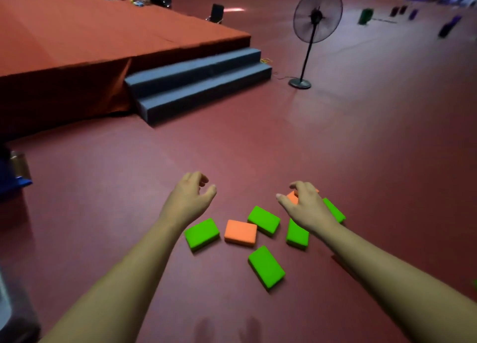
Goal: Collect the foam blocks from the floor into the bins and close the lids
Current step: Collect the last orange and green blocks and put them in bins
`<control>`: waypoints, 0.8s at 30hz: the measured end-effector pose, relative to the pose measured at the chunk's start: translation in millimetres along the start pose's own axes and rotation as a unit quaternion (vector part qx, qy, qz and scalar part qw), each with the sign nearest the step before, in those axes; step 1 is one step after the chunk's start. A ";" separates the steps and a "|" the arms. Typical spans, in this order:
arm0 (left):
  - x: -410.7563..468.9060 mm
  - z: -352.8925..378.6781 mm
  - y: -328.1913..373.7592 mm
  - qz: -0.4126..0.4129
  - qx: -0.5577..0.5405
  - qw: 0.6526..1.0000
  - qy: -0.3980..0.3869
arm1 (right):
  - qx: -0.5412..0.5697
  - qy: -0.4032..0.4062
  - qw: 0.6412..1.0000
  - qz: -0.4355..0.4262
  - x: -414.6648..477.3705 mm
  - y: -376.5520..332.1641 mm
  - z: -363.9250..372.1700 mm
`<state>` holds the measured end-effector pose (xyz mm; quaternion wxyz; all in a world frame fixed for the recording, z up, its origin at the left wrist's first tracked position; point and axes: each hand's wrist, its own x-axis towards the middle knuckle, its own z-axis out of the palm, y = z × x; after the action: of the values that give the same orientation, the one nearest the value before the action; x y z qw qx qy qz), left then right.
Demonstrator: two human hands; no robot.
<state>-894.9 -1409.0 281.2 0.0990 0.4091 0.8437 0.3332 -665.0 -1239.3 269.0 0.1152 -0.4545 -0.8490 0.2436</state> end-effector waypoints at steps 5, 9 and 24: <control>57.9 51.6 12.1 0.016 0.007 0.999 -0.041 | 0.009 -0.008 0.999 0.034 50.0 33.9 1.5; 126.5 106.9 0.8 0.029 0.011 0.996 -0.086 | -0.004 -0.016 0.998 0.061 106.9 58.4 23.1; 423.5 430.1 -154.7 -0.022 0.020 0.942 -0.334 | -0.034 -0.097 0.968 0.229 407.9 207.4 220.5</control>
<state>-1075.8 -950.4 -99.8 0.3742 0.4800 0.7776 0.1578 -837.1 -872.7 -37.5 -0.0424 -0.6149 -0.7371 0.2771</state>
